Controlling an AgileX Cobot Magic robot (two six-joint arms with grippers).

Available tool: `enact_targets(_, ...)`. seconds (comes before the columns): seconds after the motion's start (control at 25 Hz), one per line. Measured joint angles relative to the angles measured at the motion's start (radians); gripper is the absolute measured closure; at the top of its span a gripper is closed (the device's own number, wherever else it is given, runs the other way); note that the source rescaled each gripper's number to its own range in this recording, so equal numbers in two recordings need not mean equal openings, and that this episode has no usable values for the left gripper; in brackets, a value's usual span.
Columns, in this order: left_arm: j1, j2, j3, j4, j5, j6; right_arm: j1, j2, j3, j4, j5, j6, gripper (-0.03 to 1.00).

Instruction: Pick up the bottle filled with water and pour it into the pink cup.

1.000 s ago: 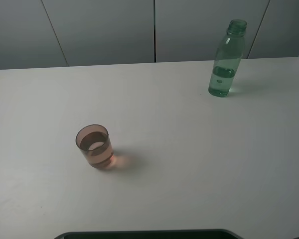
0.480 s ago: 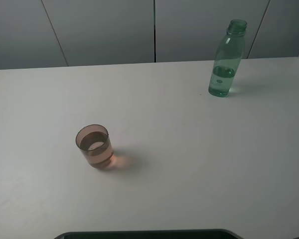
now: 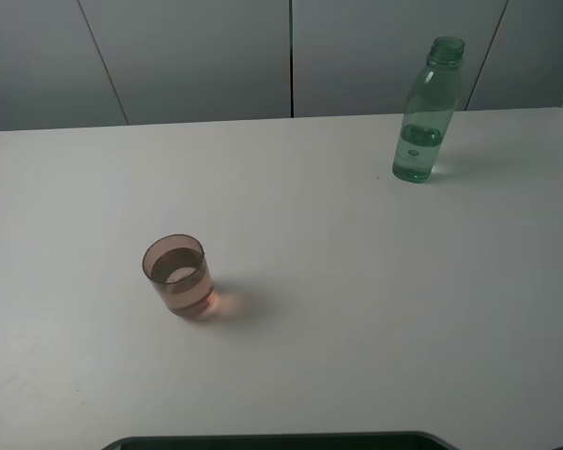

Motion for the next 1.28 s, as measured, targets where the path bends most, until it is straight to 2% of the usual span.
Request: enact_targets(1.28,0.0,0.0,0.0,0.0,0.0,0.0,0.0,0.0,0.0,0.002,0.0,0.002,-0.03)
